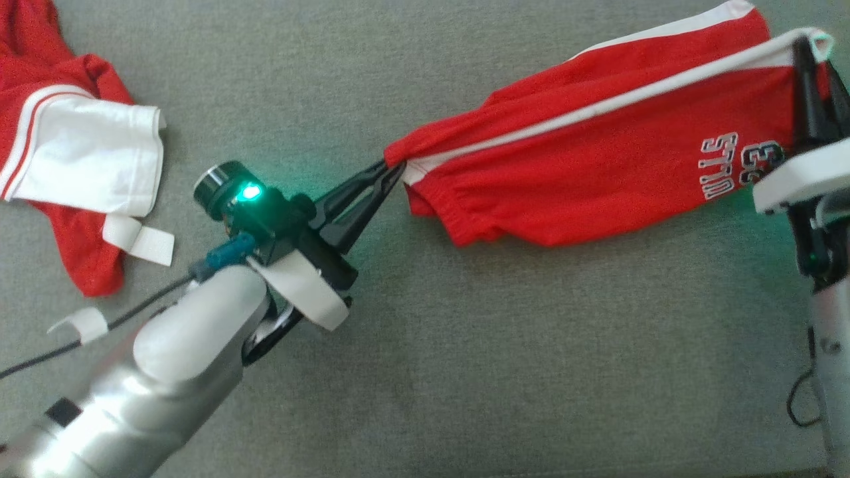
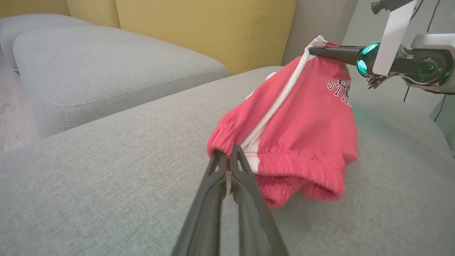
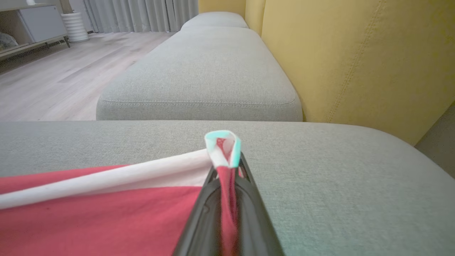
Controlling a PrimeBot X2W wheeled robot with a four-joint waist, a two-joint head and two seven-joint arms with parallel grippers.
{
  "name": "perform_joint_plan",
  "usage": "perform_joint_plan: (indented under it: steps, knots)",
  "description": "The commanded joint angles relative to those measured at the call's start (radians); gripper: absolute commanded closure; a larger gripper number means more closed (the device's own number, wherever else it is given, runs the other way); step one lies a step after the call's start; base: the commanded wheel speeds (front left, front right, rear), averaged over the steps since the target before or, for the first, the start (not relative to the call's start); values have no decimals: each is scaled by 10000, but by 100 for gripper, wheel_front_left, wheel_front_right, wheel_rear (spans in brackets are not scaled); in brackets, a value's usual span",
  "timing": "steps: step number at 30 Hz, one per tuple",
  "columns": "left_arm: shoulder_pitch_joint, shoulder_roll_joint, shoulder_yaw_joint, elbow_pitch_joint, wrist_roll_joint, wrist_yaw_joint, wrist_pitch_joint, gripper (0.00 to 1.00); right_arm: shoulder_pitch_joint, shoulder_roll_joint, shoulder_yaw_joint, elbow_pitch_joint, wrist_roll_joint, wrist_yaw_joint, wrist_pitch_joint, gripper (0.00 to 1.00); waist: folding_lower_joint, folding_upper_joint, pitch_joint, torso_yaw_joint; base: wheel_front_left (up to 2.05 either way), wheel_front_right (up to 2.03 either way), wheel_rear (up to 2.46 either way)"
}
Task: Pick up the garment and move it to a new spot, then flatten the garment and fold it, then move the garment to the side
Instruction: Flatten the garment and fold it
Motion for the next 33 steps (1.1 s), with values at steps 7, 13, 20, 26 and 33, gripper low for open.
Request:
perform_joint_plan:
  steps: [7,13,20,26,33]
  knots:
    - [-947,-42,-52,608,-248,20,-110,57,-1294,-21,399,1533,-138,63,-925,0,-2,0,367,183,0,0,0]
    - [-763,-312,444,661,30,114,-142,0,-1406,110,122,2112,376,63,-1751,0,-2,0,291,287,0,0,0]
    - [1252,-591,2722,-1049,1495,1610,-145,0,-630,-69,-248,2475,1007,63,-1075,0,-2,0,-86,485,0,0,0]
    - [3681,-1671,5144,-3126,2869,2313,-146,0,-535,-184,-443,3536,2020,63,526,0,-2,0,-389,1250,0,0,0]
    - [5056,-2429,6394,-3780,3806,1996,-146,0,-364,-654,-332,3636,2579,63,598,100,-2,0,-799,1593,0,0,0]
